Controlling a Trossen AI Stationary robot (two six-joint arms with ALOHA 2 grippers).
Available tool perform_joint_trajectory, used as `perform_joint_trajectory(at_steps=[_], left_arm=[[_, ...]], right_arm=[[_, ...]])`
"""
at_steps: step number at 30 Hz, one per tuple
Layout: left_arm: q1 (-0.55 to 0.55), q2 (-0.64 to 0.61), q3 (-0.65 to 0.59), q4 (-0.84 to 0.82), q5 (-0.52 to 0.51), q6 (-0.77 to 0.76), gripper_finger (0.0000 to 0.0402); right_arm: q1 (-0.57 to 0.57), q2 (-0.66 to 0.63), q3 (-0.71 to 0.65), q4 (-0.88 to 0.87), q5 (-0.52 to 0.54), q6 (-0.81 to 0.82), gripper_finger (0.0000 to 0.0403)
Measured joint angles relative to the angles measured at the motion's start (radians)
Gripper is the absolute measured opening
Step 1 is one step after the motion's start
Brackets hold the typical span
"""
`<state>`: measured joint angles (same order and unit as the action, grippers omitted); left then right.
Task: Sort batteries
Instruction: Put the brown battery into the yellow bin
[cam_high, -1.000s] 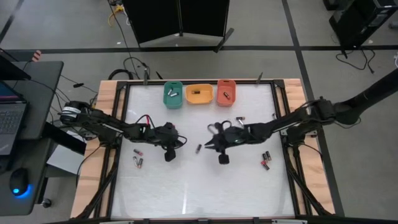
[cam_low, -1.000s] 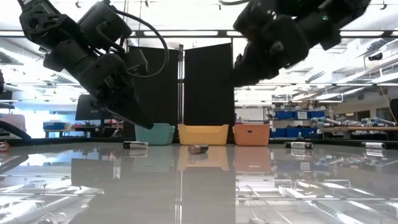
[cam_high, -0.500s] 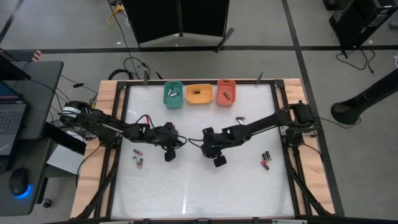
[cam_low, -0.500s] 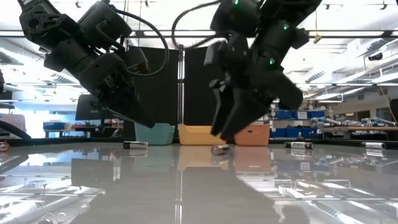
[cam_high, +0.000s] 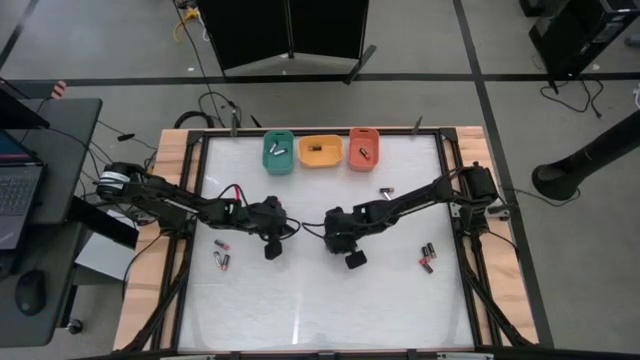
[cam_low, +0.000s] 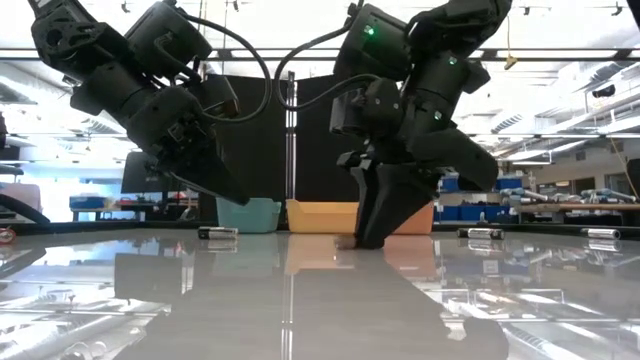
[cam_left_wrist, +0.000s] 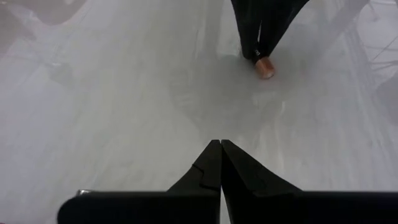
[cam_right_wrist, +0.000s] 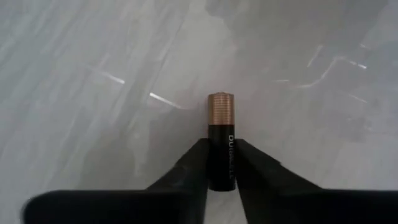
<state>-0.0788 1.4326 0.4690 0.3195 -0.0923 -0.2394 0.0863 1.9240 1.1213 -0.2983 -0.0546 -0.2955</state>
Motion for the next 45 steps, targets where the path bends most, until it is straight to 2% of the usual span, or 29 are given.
perform_joint_trajectory(at_steps=[2,8,13,18,22,28,33,39,45], left_arm=[[0.0,0.0,0.0,0.0,-0.008,0.0,0.001],[0.0,0.0,0.0,0.005,-0.045,0.004,0.001],[0.0,0.0,0.0,0.007,-0.053,0.025,0.001],[0.0,0.0,0.0,0.049,-0.053,0.052,0.001],[0.0,0.0,0.0,0.078,-0.054,0.053,0.001],[0.0,0.0,0.0,0.081,-0.055,0.053,0.001],[0.0,0.0,0.0,0.08,-0.055,0.053,0.001],[0.0,0.0,0.0,0.072,-0.054,0.053,0.001],[0.0,0.0,0.0,0.066,-0.054,0.053,0.001]], right_arm=[[-0.004,0.0,0.0,0.007,0.009,-0.003,0.0056],[-0.003,-0.024,-0.003,-0.012,0.112,-0.003,0.0056],[-0.023,-0.114,-0.003,-0.039,0.242,-0.011,0.0056],[-0.123,-0.196,-0.003,-0.013,0.249,-0.019,0.0056],[-0.241,-0.202,-0.002,0.062,0.221,-0.037,0.0056],[-0.407,-0.103,0.108,0.101,0.156,-0.069,0.0056],[-0.509,0.036,0.292,-0.001,0.061,-0.121,0.0056],[-0.576,0.192,0.487,-0.208,0.032,-0.142,0.0056],[-0.6,0.267,0.532,-0.267,0.027,-0.142,0.0056]])
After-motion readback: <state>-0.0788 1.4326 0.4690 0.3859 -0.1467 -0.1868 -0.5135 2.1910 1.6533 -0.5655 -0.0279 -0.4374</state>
